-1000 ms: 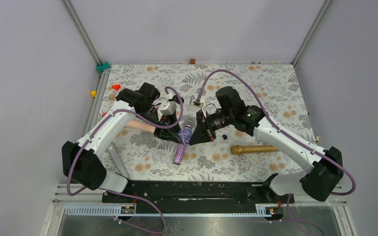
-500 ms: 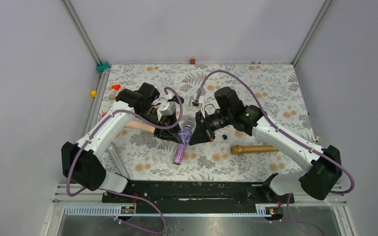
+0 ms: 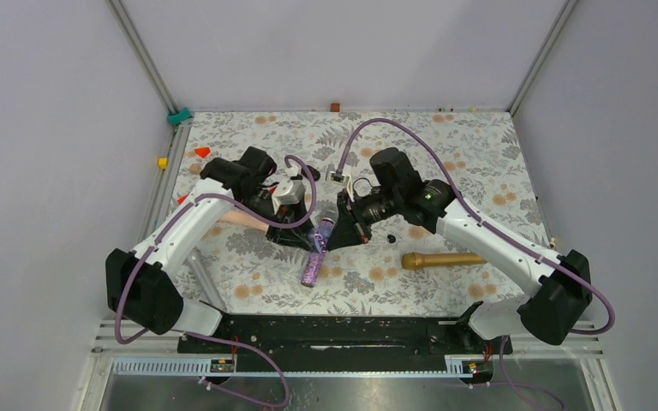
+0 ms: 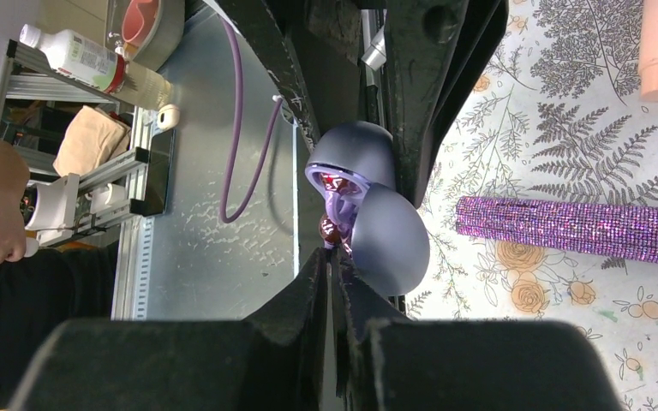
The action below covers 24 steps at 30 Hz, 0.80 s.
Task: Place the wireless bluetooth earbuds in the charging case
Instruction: Place the earbud in the charging case.
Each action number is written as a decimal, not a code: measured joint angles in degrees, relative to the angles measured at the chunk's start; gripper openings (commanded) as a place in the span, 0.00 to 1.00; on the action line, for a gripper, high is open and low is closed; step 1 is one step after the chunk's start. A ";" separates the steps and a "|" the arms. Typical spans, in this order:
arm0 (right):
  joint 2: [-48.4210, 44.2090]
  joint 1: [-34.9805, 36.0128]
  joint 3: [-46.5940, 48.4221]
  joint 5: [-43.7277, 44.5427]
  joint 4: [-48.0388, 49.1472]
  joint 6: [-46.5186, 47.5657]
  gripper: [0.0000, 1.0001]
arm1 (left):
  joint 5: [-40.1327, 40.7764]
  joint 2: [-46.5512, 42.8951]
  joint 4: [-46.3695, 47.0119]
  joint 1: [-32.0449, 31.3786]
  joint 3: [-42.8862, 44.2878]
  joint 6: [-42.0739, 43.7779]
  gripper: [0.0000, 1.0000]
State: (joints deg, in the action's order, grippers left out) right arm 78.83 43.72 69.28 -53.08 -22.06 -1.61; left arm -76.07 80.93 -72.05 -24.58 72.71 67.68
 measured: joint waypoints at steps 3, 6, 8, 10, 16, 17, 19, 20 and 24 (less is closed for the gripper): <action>0.09 0.02 0.00 0.09 0.00 0.00 0.06 | 0.07 -0.26 0.00 0.02 -0.13 0.00 0.00; 0.09 0.07 0.00 0.07 -0.02 0.02 0.06 | 0.22 -0.63 0.02 0.02 -0.13 0.00 0.00; 0.09 0.11 0.00 0.04 -0.02 0.02 0.06 | 0.37 -0.87 0.04 0.02 -0.13 0.00 0.00; 0.09 0.11 0.00 0.02 -0.02 0.02 0.06 | 0.44 -1.03 0.02 0.02 -0.13 0.00 0.00; 0.09 0.11 0.00 0.02 -0.02 0.11 0.06 | 0.44 -1.05 0.02 0.02 -0.13 0.00 0.00; 0.09 0.11 0.00 0.02 0.00 0.13 0.06 | 0.44 -1.05 0.02 0.02 -0.13 0.00 0.00; 0.09 0.11 0.00 0.02 -0.02 0.20 0.06 | 0.44 -1.05 0.02 0.02 -0.13 0.00 0.00; 0.09 0.11 0.00 0.02 -0.02 0.20 0.06 | 0.44 -1.05 0.02 0.02 -0.13 0.00 0.00; 0.09 0.13 0.00 0.09 -0.04 0.22 0.09 | 0.44 -1.05 0.02 0.02 -0.13 -0.02 0.00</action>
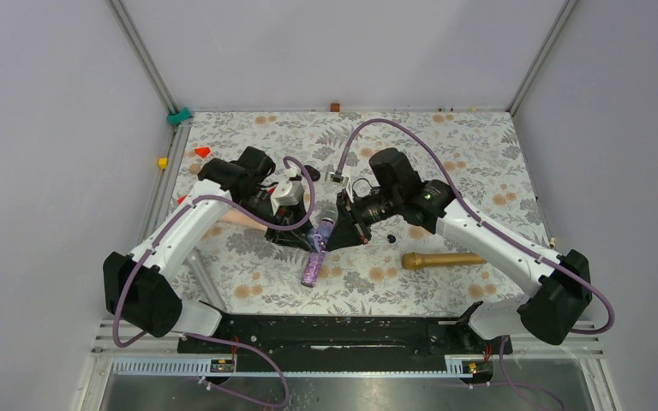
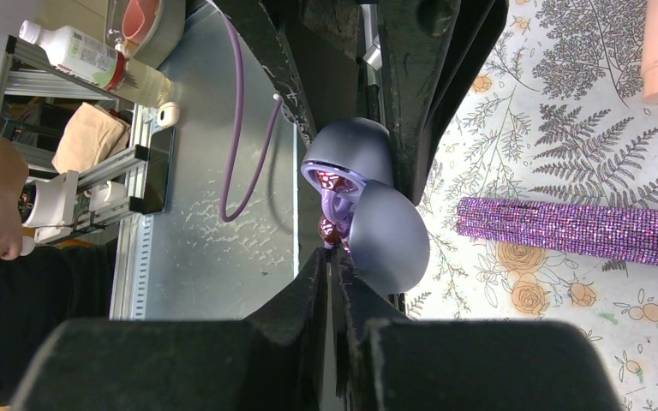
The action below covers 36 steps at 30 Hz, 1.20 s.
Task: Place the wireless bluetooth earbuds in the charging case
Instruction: Place the earbud in the charging case.
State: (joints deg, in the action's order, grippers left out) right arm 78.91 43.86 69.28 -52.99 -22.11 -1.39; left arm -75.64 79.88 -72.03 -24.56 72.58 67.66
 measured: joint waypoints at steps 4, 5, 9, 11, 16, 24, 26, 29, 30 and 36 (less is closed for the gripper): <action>0.00 0.31 0.00 0.68 -0.31 0.83 0.11 | 0.17 0.00 0.00 0.00 0.00 -0.02 0.00; 0.00 0.42 0.00 1.07 -0.35 0.96 0.13 | 0.37 0.00 -0.02 0.02 0.00 -0.02 0.00; -0.11 0.81 0.00 2.34 -0.44 1.38 0.17 | 0.76 0.00 -0.02 0.13 0.00 -0.07 0.00; -0.26 1.05 0.00 3.02 -0.55 1.55 0.18 | 0.81 0.00 0.00 0.17 0.00 -0.07 0.00; -0.66 1.38 0.00 4.42 -0.81 1.86 0.21 | 0.61 0.00 0.13 0.33 0.00 -0.11 0.00; -0.70 1.99 0.09 6.34 -2.62 2.91 0.22 | -0.68 0.00 0.66 1.07 0.00 -0.20 0.00; -0.70 2.23 0.26 7.04 -2.99 3.06 0.21 | -0.68 0.00 0.83 1.07 0.00 -0.17 0.00; -0.70 2.45 0.79 8.15 -3.48 3.28 0.19 | -0.83 0.00 1.03 1.22 0.00 -0.11 0.00; -0.70 2.56 0.98 8.48 -3.65 3.30 0.18 | -0.87 0.00 1.11 1.27 0.00 -0.09 0.00; -0.70 3.04 2.34 10.43 -4.63 3.85 0.13 | -0.94 0.00 1.29 1.27 -0.02 0.04 0.00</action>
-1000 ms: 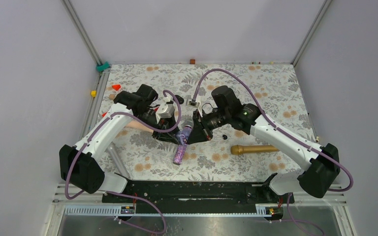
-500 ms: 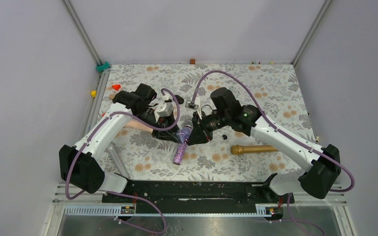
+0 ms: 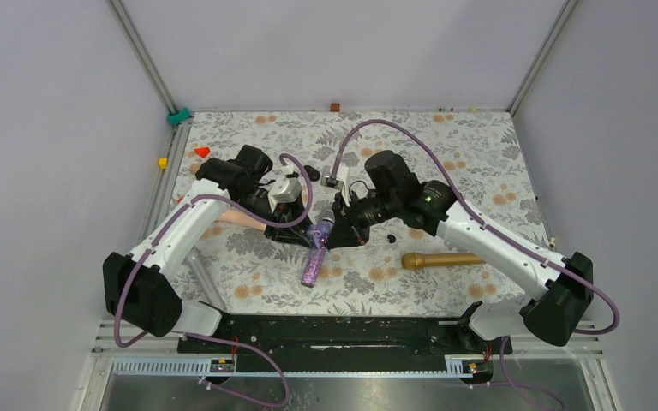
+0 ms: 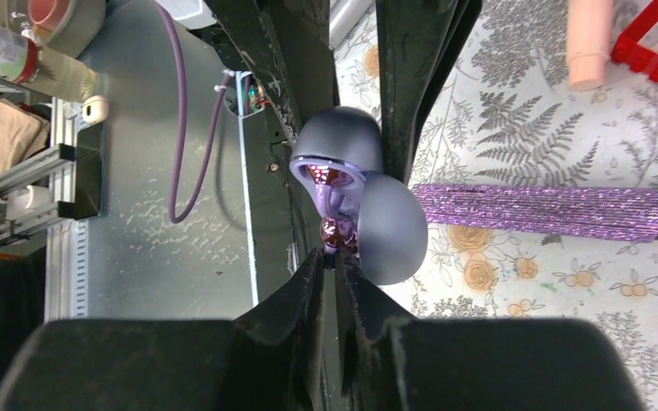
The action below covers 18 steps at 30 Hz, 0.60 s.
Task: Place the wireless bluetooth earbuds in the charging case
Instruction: Place the earbud in the charging case.
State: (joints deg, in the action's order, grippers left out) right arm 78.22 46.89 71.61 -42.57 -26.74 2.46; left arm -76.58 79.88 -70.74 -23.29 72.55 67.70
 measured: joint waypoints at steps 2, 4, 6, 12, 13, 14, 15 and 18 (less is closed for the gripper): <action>0.00 0.11 0.68 0.63 -0.24 0.33 0.13 | 0.00 0.00 -0.07 0.00 -0.09 0.00 0.00; 0.00 0.31 1.53 1.53 -0.50 0.81 0.13 | -0.24 0.00 0.02 0.00 -0.22 -0.02 0.00; 0.00 0.70 1.97 2.32 -1.22 1.38 0.13 | -0.68 0.00 -0.02 0.00 -0.35 0.00 0.00; 0.09 1.88 2.21 4.35 -1.73 2.75 0.13 | -0.74 0.00 -0.09 0.00 -0.76 0.00 0.00; 0.11 2.03 2.23 4.66 -1.81 2.99 0.13 | -0.72 0.00 -0.09 0.00 -0.85 0.02 0.00; 0.13 2.23 2.25 5.01 -1.97 3.28 0.13 | -0.72 0.00 -0.09 0.00 -0.94 0.04 0.00; 0.15 2.38 2.25 5.40 -2.12 3.52 0.13 | -0.70 0.00 -0.13 0.00 -0.96 0.09 0.00; 0.15 2.73 2.27 6.01 -2.16 4.15 0.13 | -0.59 0.02 -0.17 0.00 -0.98 0.26 0.00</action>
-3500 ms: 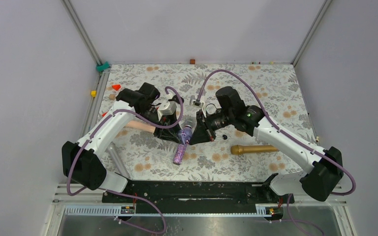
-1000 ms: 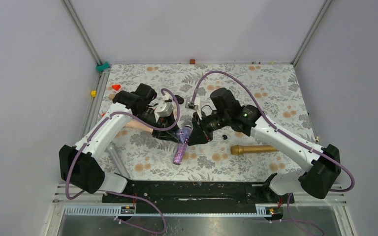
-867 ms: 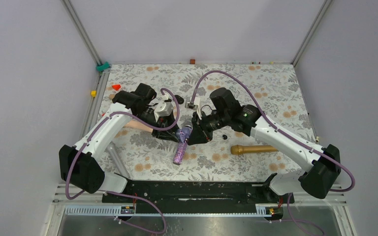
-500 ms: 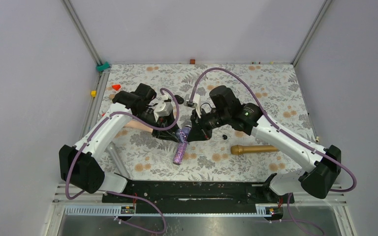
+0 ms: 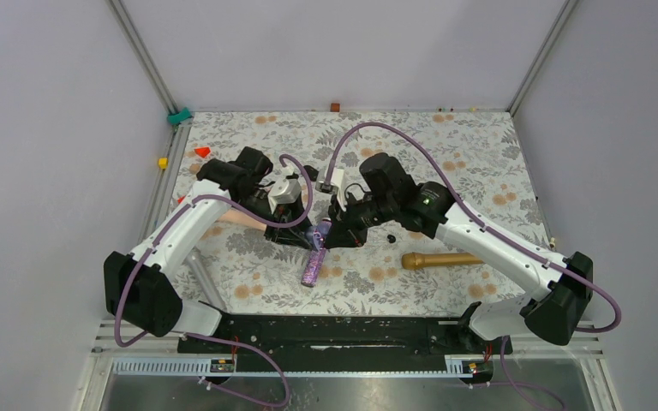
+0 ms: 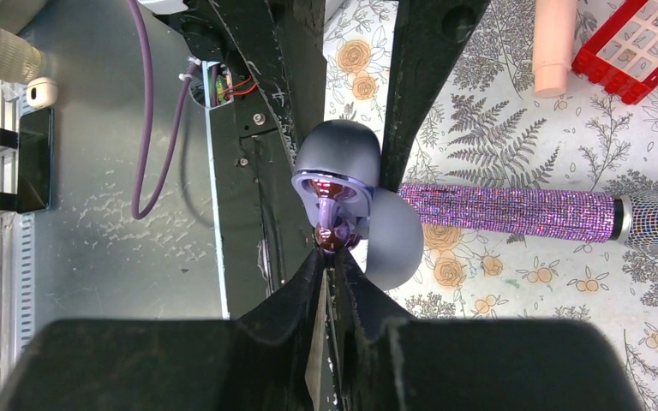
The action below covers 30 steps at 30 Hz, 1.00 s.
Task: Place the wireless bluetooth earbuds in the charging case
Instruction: Place the earbud in the charging case.
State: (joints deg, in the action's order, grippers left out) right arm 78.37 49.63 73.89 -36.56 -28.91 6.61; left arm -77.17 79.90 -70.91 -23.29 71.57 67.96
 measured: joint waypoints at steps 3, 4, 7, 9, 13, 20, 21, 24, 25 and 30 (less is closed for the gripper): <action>0.00 0.15 0.00 0.48 -0.04 0.48 0.13 | 0.02 0.09 -0.02 0.00 0.00 0.11 0.00; 0.00 0.22 -0.02 0.59 -0.07 0.61 0.13 | 0.02 0.13 -0.02 0.02 0.00 0.11 0.00; -0.04 0.33 0.00 0.94 -0.09 0.94 0.13 | 0.04 0.13 0.00 0.07 0.00 0.11 0.00; -0.11 0.37 0.00 1.14 -0.04 1.05 0.13 | 0.00 0.13 -0.02 0.17 0.00 0.13 0.00; -0.33 0.37 0.00 1.29 0.20 1.07 0.13 | -0.48 0.13 -0.07 0.57 0.00 0.13 0.00; -0.37 0.83 -0.02 1.36 0.46 1.09 0.13 | -2.21 2.62 -7.52 1.18 1.18 9.05 0.00; -0.37 0.92 -0.02 1.40 0.46 1.14 0.13 | -2.58 3.67 -9.55 1.27 1.86 11.13 0.00; -0.37 0.94 -0.02 1.64 0.33 1.36 0.13 | -3.34 5.86 -13.05 1.38 2.86 15.30 0.00; -0.37 0.96 -0.02 1.62 0.24 1.42 0.14 | -3.56 6.12 -13.86 1.40 2.89 16.31 0.00; -0.37 1.14 0.00 1.81 0.44 1.81 0.13 | -3.82 6.21 -15.69 1.86 2.97 18.78 0.00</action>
State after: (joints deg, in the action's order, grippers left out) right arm 78.00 50.76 73.89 -34.74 -28.47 8.43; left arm -80.99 86.11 -86.61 -21.43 74.54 86.74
